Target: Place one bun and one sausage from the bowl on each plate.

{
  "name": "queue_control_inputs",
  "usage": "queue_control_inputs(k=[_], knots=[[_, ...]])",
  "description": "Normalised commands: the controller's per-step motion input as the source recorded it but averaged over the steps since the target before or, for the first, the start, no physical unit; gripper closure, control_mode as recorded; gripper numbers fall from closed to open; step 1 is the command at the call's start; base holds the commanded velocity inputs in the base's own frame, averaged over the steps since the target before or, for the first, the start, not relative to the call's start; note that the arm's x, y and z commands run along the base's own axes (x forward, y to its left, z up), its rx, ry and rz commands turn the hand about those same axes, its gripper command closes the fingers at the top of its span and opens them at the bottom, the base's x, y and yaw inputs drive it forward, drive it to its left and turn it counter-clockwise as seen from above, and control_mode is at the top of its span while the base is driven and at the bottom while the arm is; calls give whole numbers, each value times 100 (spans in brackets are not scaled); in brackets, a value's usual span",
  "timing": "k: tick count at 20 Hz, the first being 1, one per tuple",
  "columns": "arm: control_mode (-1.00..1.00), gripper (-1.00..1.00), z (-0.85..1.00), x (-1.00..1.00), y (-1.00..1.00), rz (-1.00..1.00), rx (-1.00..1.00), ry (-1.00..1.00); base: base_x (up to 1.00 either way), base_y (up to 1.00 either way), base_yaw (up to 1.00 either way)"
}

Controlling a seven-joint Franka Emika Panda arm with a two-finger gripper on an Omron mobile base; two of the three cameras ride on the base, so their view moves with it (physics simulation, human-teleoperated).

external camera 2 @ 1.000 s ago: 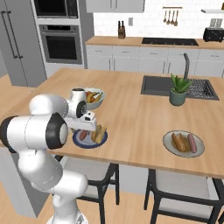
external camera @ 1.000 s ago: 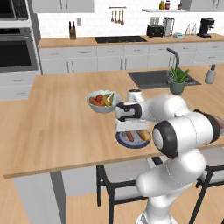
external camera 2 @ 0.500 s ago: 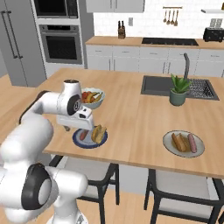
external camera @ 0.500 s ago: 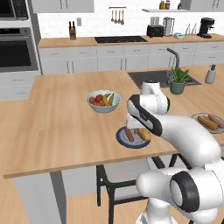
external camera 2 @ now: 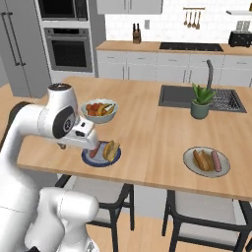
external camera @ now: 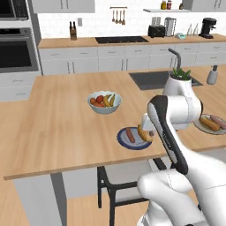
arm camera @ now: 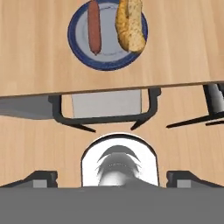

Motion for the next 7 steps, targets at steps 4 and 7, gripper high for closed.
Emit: queue_control_inputs(k=[4, 7], knots=[[-100, -100, 77, -40, 1, 0, 0, -6, 0, 0, 0], [-100, -100, 75, -6, 0, 0, 0, -1, 0, 0, 0]])
